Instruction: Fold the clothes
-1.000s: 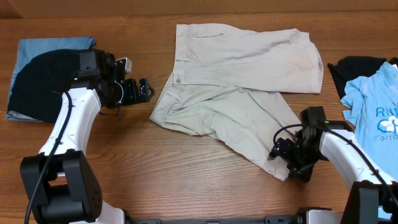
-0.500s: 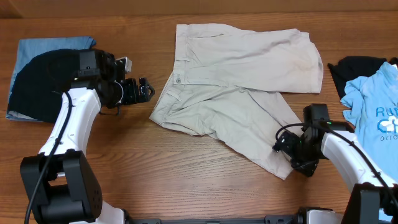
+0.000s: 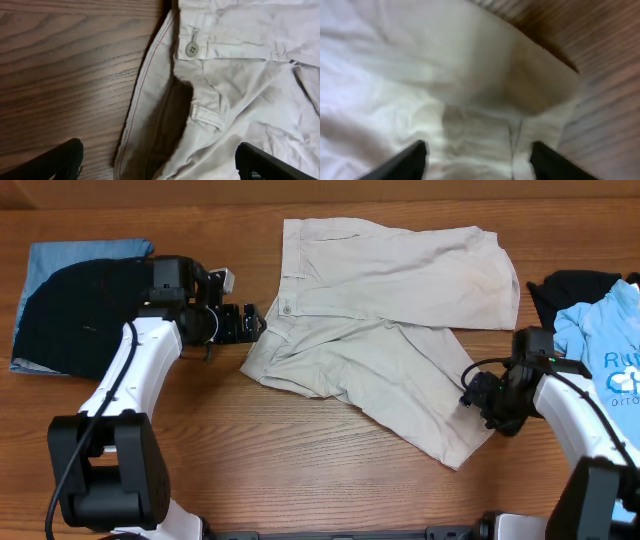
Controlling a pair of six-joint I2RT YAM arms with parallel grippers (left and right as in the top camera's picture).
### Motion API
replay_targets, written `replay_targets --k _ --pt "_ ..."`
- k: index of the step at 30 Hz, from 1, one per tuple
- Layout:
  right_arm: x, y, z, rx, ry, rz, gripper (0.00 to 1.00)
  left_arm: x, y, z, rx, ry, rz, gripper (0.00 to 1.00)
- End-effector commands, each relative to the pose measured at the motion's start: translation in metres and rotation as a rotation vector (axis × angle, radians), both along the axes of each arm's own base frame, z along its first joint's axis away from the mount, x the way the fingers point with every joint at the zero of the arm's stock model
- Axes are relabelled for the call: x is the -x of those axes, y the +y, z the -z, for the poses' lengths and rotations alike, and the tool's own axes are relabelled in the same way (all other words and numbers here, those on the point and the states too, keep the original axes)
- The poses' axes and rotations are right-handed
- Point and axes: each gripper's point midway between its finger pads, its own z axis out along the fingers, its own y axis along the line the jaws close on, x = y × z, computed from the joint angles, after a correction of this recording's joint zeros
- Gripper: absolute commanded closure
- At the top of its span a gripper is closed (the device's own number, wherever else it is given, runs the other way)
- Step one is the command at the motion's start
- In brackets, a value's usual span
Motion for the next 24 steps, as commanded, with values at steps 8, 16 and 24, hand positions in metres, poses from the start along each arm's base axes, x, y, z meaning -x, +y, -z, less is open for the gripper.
replay_targets --k 8,16,24 --pt "-0.024 -0.021 0.027 0.082 -0.009 0.015 0.89 -0.008 0.002 -0.004 -0.027 -0.036 0.018 0.00" --pt "-0.049 -0.058 0.053 0.120 -0.074 0.105 0.89 -0.009 0.003 -0.004 -0.031 -0.036 0.016 0.00" --pt "-0.077 -0.090 0.045 0.156 -0.218 0.137 0.89 -0.012 0.012 -0.001 -0.085 -0.041 -0.010 0.00"
